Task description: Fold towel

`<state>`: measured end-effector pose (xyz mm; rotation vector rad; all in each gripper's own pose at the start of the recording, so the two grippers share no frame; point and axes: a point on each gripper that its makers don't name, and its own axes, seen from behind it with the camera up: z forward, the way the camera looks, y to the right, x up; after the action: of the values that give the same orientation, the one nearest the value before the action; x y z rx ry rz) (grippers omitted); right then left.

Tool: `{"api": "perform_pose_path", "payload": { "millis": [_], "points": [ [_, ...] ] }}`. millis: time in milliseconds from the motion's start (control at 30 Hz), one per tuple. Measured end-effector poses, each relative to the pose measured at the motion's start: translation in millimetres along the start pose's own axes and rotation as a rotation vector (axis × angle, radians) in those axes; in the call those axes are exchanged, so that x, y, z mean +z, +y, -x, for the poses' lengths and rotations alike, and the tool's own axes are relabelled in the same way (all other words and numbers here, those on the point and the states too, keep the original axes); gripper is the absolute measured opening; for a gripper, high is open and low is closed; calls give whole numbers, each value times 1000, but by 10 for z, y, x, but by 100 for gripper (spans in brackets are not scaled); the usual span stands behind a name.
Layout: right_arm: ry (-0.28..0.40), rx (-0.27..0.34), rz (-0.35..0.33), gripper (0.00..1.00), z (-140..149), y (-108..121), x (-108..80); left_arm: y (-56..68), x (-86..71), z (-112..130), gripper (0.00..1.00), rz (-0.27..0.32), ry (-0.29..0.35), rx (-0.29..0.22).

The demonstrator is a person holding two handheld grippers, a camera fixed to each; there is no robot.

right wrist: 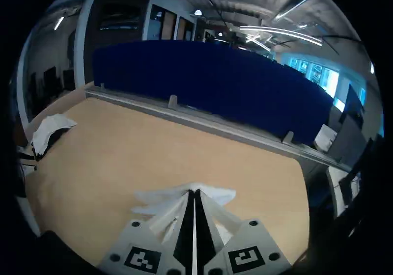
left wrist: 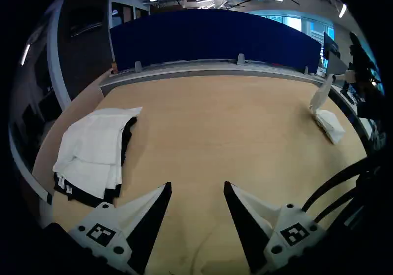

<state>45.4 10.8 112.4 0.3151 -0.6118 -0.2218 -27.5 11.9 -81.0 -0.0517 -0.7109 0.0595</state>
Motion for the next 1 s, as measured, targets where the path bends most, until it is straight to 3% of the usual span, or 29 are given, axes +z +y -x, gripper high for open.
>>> {"api": "perform_pose_path", "payload": {
  "millis": [500, 1000],
  "points": [
    [-111, 125, 72, 2, 990, 323, -472, 51, 19, -84, 78, 7, 6, 13],
    [-272, 216, 136, 2, 2015, 476, -477, 85, -14, -56, 78, 13, 9, 20]
  ]
}}
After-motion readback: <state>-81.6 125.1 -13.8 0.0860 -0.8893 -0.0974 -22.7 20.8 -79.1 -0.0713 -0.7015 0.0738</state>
